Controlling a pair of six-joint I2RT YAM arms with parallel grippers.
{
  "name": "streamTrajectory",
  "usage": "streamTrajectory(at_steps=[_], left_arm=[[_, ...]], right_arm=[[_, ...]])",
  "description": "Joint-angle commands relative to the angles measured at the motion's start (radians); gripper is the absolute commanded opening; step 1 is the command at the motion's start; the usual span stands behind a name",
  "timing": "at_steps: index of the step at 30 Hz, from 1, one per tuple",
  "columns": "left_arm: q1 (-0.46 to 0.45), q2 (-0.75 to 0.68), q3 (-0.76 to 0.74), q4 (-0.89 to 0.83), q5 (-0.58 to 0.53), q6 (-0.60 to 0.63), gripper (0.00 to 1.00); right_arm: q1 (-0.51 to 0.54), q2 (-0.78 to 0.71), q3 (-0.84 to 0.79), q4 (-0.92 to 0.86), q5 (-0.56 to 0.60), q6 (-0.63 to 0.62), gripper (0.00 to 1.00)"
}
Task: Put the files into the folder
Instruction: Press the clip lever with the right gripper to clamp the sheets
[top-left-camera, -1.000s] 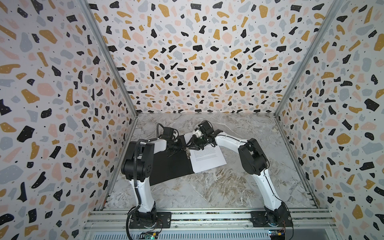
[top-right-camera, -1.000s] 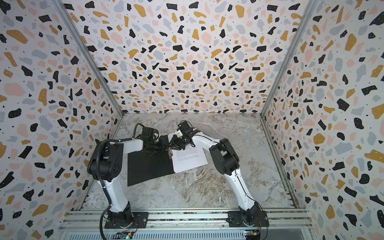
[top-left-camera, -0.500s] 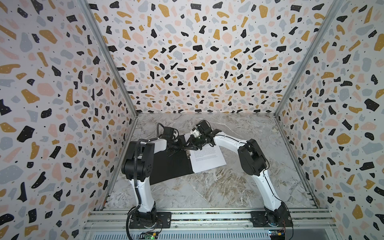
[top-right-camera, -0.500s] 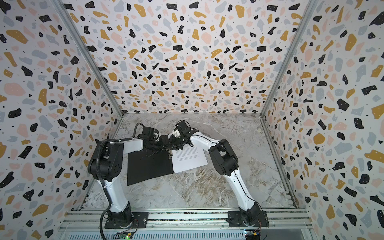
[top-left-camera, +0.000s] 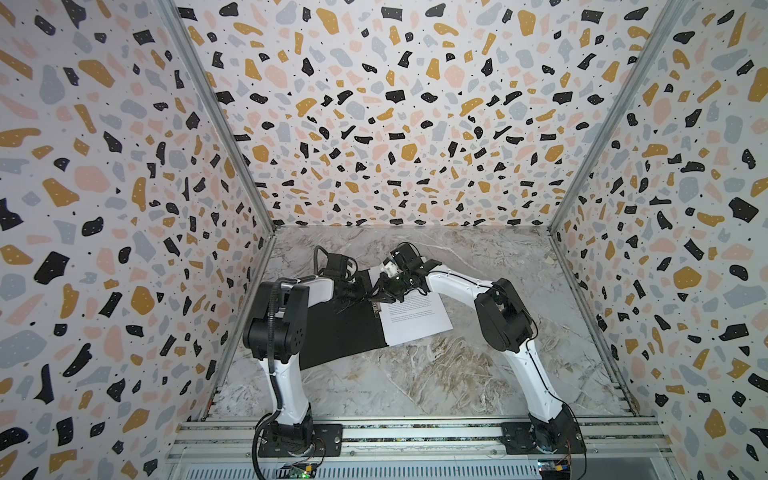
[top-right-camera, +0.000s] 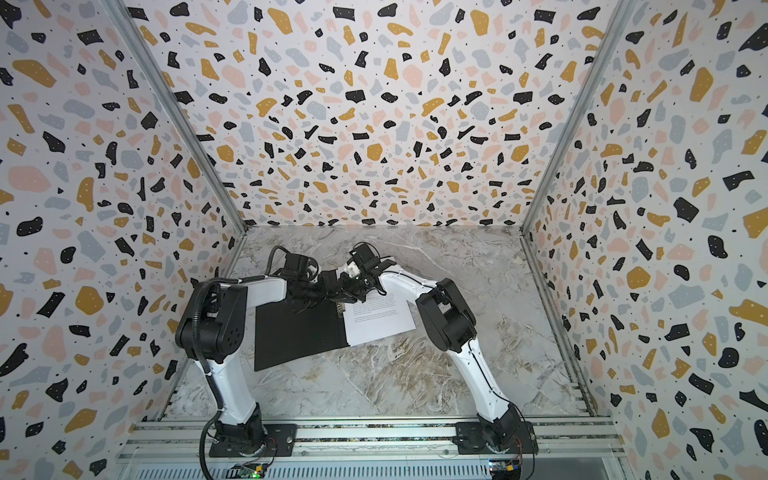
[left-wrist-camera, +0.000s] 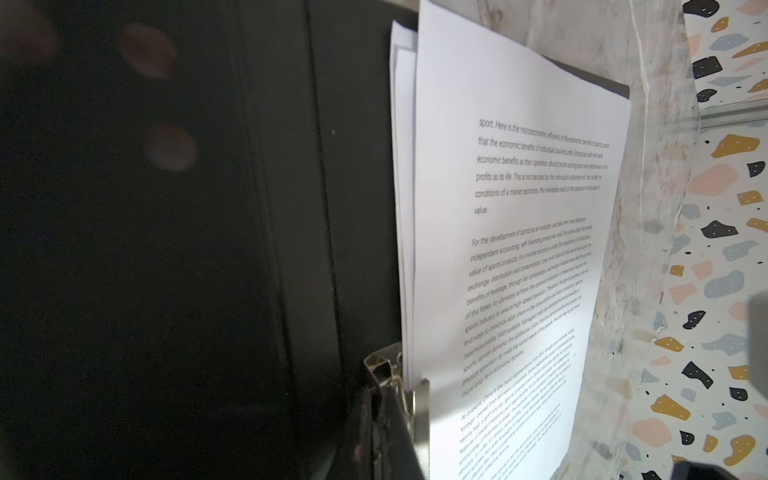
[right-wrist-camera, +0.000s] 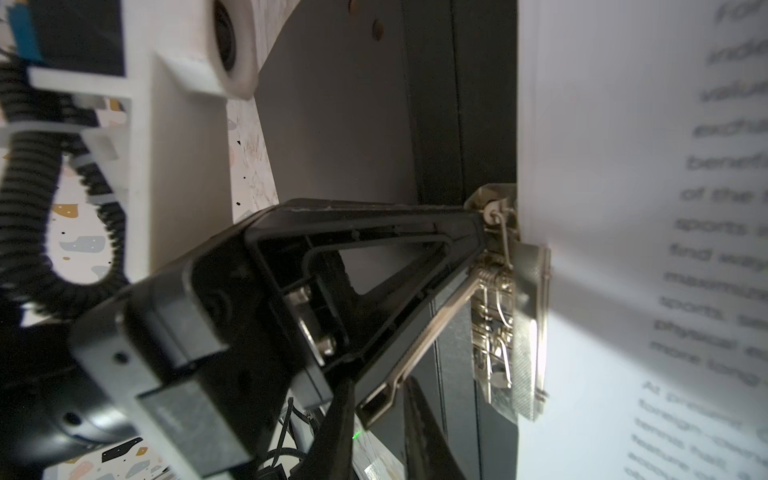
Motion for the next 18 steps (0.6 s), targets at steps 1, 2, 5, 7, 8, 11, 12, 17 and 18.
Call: streamTrajectory(at_steps=[1,2,5,7,8,11,12,17,18], left_arm=[[0.0,0.041,0.007,-0.023,-0.036,0.024,0.05],[-0.001,0.041,0.008,-0.022,-0.036,0.024,0.05],[0.0,0.042,0.011,-0.026,-0.036,0.028,0.05],[0.0,0.042,0.014,-0.027,-0.035,0.033,0.05],[0.0,0.043,0.014,-0.028,-0.035,0.034,0.05],[0.0,0.05,0.014,-0.026,-0.032,0.038,0.05],[0.0,0.053,0.014,-0.028,-0.033,0.042,0.05],[0.0,0.065,0.021,-0.037,-0.038,0.053,0.05],[0.0,0.067,0.02,-0.037,-0.037,0.056,0.05]], right_arm=[[0.006,-0.017,-0.011,-0.03,-0.004,-0.021,0.22],[0.006,-0.016,-0.01,-0.032,-0.004,-0.021,0.21],[0.008,-0.011,-0.011,-0.034,-0.003,-0.022,0.18],[0.008,-0.012,-0.018,-0.043,-0.001,-0.031,0.15],[0.008,-0.015,-0.024,-0.046,0.0,-0.035,0.13],[0.008,-0.035,-0.069,-0.04,0.0,-0.05,0.07],[0.008,-0.044,-0.093,-0.03,-0.001,-0.052,0.05],[0.008,-0.067,-0.164,-0.01,0.0,-0.07,0.0],[0.008,-0.066,-0.169,-0.015,0.006,-0.074,0.0]])
